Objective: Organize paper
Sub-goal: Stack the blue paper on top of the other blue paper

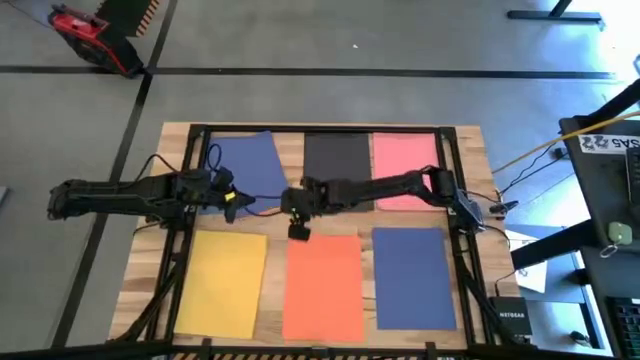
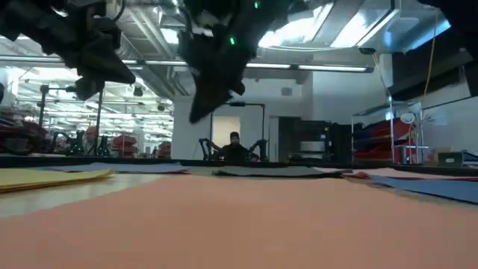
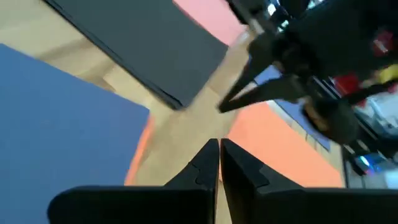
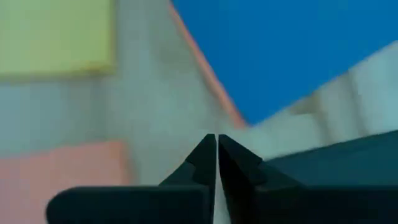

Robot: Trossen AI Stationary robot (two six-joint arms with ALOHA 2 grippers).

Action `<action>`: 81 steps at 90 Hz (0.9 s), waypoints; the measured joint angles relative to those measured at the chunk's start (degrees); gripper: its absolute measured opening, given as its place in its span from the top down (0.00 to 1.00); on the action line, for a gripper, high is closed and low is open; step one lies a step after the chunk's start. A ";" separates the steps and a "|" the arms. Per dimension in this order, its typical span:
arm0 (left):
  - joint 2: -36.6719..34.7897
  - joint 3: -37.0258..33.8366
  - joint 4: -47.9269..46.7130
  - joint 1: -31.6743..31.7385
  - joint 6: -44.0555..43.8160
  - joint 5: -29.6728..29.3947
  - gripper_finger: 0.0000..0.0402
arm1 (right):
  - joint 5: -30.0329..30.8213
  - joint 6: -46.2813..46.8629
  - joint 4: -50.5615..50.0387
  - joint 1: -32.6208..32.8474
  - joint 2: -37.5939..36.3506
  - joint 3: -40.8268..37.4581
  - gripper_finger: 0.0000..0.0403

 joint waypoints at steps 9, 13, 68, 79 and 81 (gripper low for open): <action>-2.27 0.00 0.03 0.00 -0.39 -4.32 1.00 | 0.98 -5.06 1.15 -1.42 0.38 -1.83 0.90; -3.14 0.00 -0.04 0.07 -0.48 -5.87 1.00 | 0.98 -6.91 2.71 -1.92 0.78 -3.11 0.87; -5.68 0.00 -5.05 6.86 -0.29 -7.41 1.00 | 8.95 -27.11 17.98 -2.21 8.50 -6.14 0.68; -5.66 0.00 -5.19 7.15 -0.28 -7.40 1.00 | 9.39 -27.41 19.82 -3.18 8.71 -6.18 0.68; -5.66 0.00 -5.20 7.15 -0.20 -7.40 1.00 | 9.33 -27.45 19.91 -3.40 8.72 -6.19 0.68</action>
